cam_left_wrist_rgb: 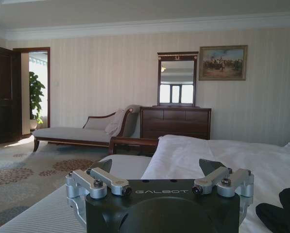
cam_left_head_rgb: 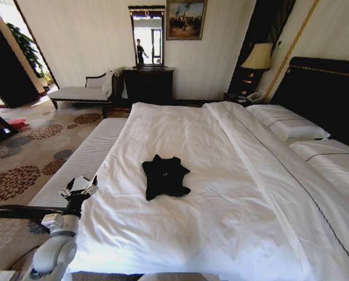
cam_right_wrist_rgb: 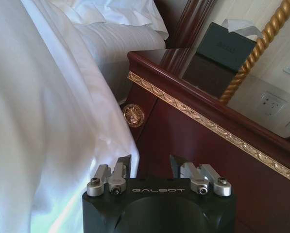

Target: Fold the clothes on the bed.

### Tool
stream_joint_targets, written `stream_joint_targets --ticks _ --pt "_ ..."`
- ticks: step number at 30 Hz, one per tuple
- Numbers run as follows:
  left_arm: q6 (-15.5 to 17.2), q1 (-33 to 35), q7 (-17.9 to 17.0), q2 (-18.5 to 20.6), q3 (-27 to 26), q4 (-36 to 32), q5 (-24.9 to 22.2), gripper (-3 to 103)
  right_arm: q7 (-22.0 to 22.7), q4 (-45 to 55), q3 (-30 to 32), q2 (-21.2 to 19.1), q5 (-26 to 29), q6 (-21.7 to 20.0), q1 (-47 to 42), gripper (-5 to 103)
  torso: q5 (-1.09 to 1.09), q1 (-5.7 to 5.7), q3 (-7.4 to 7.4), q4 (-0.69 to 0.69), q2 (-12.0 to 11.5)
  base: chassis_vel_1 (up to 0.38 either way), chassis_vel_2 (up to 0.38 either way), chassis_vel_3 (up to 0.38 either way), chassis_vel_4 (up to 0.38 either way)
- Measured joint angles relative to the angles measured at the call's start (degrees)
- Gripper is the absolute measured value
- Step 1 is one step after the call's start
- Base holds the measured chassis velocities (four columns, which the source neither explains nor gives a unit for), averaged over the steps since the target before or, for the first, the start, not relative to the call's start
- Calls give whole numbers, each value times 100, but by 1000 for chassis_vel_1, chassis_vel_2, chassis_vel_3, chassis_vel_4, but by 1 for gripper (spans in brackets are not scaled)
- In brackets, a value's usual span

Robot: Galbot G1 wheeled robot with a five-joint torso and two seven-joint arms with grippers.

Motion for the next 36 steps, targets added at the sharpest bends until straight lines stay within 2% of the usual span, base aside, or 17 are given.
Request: stream_joint_targets --ticks 2,3,5,6,9,11,13,14,15,18,25,36 --pt "0 10 -1 1 0 -9 0 100 15 9 15 8 -6 -7 -25 56 -1 0 0 6 0 0 0 0 0" --pt "0 11 -1 1 -1 -14 0 100 16 38 31 21 -6 -10 -46 56 0 0 0 5 0 0 0 0 0" --pt "0 11 -1 -1 -2 -22 0 100 17 151 71 66 -2 -11 -95 67 -2 1 0 3 0 0 0 0 0" --pt "0 11 -1 -1 -2 -22 0 100 17 151 71 66 -2 -11 -95 67 -2 1 0 3 0 0 0 0 0" --pt "0 12 -1 -13 -6 -27 3 100 -26 488 142 216 79 1 -200 83 -2 0 0 5 0 0 0 0 0" --pt "-1 16 -1 -17 -8 -33 6 100 -71 611 160 280 117 28 -233 83 -2 0 0 5 0 0 0 0 0" --pt "-13 30 -3 -28 -11 -43 29 100 -246 844 190 465 160 241 -291 93 -3 1 0 5 0 0 0 0 0" --pt "-13 30 -3 -28 -11 -43 29 100 -246 844 190 465 160 241 -291 93 -3 1 0 5 0 0 0 0 0" --pt "-24 37 -10 -33 -12 -49 49 100 -377 948 194 574 168 391 -320 97 -3 1 0 5 0 0 0 0 0" --pt "-34 73 -23 -29 -24 -75 78 100 -651 1277 232 809 322 608 -408 100 0 1 0 2 0 0 0 0 0" --pt "-29 104 -24 15 -28 -153 110 100 -1023 2010 358 909 767 799 -592 100 -2 2 0 5 0 0 0 0 0" --pt "54 87 -24 50 54 -251 232 100 -1179 3438 363 1015 866 893 -832 100 -3 2 0 5 0 0 0 0 0"
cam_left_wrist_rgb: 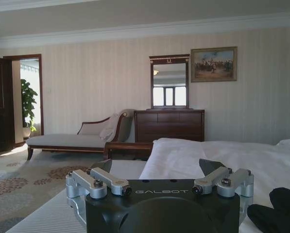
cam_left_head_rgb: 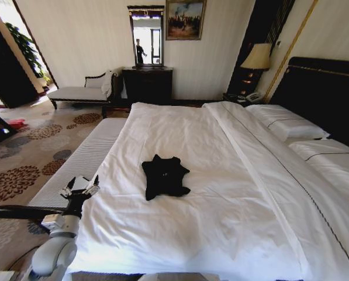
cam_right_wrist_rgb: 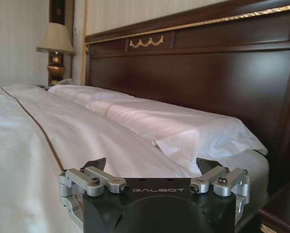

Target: Fold the clothes on the bed.

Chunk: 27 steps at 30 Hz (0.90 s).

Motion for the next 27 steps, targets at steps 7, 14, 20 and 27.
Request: stream_joint_targets --ticks 7,14,20,27 --pt "55 -9 -3 13 67 -38 59 100 -17 910 -247 18 37 -67 -84 100 1 0 0 0 0 0 0 0 0" --pt "109 -106 -49 15 209 -28 177 100 -2 1484 -499 -120 1 -138 -93 100 1 0 0 0 0 0 0 0 0" --pt "222 -210 -114 15 303 10 225 100 -5 1712 -825 -465 -34 -144 -82 100 1 0 0 -1 0 0 0 0 0" --pt "331 -299 -171 113 386 47 226 100 47 1949 -1244 -934 66 -312 66 100 1 0 0 0 0 0 0 0 0"
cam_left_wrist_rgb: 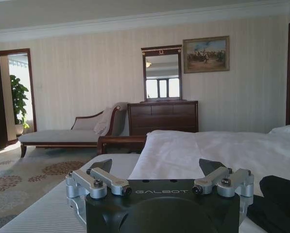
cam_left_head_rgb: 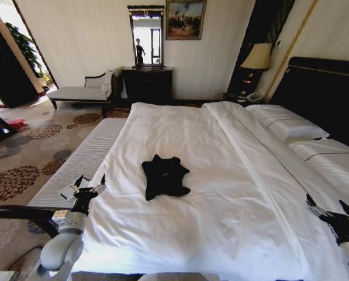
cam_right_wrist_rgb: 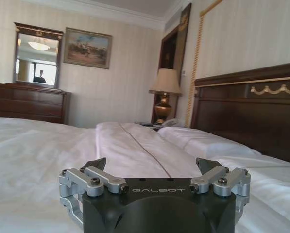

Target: Fold the clothes on the bed.

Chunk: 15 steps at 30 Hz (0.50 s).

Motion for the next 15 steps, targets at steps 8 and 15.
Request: stream_joint_targets --ticks 8,15 --pt "133 -141 -82 126 262 58 8 100 280 484 -669 -565 407 -608 254 100 0 0 0 0 0 0 0 0 0" --pt "167 -169 -93 109 412 70 63 100 450 827 -1071 -1079 877 -1275 457 100 1 0 0 0 0 0 0 0 0"
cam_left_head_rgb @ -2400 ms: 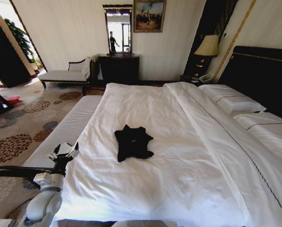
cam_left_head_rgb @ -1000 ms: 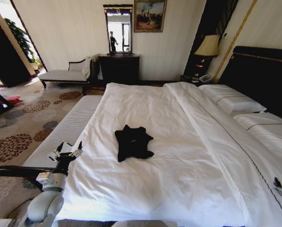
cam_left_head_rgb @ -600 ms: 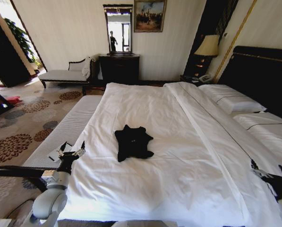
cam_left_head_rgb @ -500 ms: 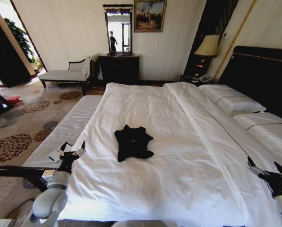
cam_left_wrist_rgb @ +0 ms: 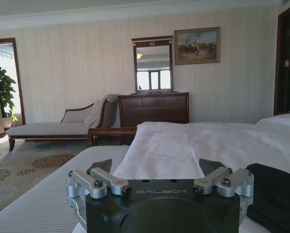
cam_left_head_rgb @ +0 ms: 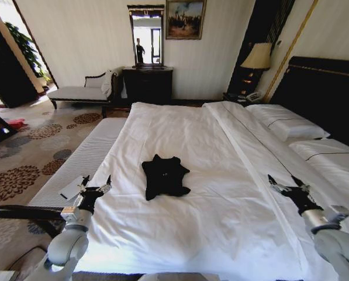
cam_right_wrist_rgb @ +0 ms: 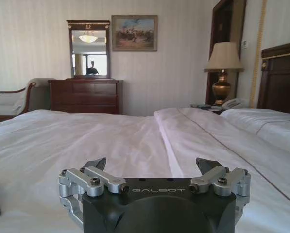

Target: Fold the clothes on the bed.

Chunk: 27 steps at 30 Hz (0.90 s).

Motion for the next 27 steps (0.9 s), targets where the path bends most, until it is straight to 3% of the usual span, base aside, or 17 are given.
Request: stream_joint_targets --ticks 9,11,18,27 --pt "8 5 -2 -87 117 -1 96 100 76 66 -355 -746 481 -562 505 100 -1 0 0 1 0 0 0 0 0" --pt "39 -14 -6 -79 161 -8 109 100 259 8 -713 -910 473 -620 961 100 -2 0 0 1 0 0 0 0 0" --pt "146 -212 -104 84 372 12 100 100 582 -2 -1469 -753 10 -482 1613 100 -1 0 0 -1 0 0 0 0 0" --pt "148 -131 -109 28 408 4 150 100 757 -43 -1711 -427 -372 -435 1655 100 -1 -1 0 -1 0 0 0 0 0"
